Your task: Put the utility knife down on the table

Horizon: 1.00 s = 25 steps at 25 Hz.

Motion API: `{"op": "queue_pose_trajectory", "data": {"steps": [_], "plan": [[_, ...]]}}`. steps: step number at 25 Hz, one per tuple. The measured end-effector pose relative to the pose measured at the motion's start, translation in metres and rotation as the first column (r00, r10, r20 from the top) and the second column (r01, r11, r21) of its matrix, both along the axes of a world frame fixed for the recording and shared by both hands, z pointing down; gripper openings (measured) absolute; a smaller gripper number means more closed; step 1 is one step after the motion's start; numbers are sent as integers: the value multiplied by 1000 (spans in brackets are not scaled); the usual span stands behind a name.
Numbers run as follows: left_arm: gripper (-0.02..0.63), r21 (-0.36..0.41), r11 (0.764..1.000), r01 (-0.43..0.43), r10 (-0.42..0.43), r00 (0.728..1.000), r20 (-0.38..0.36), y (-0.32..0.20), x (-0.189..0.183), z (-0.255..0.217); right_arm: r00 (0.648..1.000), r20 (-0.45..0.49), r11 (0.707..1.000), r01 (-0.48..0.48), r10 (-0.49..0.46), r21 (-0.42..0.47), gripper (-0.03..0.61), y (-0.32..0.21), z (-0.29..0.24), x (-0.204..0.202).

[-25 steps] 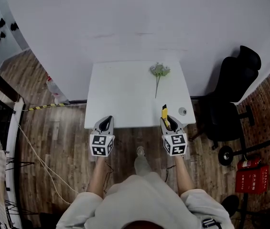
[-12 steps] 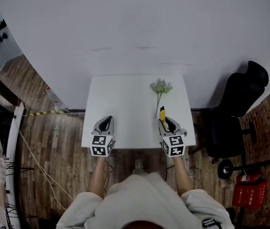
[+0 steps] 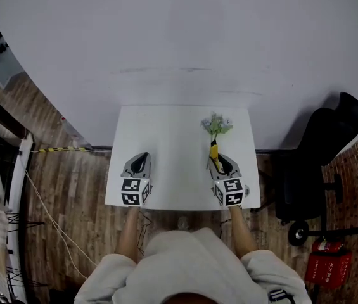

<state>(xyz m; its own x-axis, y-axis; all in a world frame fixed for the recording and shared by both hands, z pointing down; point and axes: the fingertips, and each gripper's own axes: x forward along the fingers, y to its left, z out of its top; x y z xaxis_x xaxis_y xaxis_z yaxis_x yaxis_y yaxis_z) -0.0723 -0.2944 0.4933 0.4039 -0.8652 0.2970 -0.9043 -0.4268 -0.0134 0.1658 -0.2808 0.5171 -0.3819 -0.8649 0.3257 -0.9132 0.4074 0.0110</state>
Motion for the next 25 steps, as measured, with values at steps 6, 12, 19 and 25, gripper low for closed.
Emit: {"op": "queue_pose_trajectory", "data": {"steps": [6,12,19,25], "plan": [[6,-27,1000,13,-13,1000,6,-15,0,11,1000,0,1000,14,-14,-27,109,-20,13,0],[6,-59,998,19,-18,1000,15,-28,-2,23,1000,7,998,29,-29,-64,109,-33,28,-4],[6,-104,995,12,-10,1000,19,-44,-11,42,999,10,994,32,-31,-106,109,-48,46,-16],[6,-140,990,4,-2,1000,12,-62,-19,59,1000,4,988,25,-24,-151,109,-61,65,-27]]}}
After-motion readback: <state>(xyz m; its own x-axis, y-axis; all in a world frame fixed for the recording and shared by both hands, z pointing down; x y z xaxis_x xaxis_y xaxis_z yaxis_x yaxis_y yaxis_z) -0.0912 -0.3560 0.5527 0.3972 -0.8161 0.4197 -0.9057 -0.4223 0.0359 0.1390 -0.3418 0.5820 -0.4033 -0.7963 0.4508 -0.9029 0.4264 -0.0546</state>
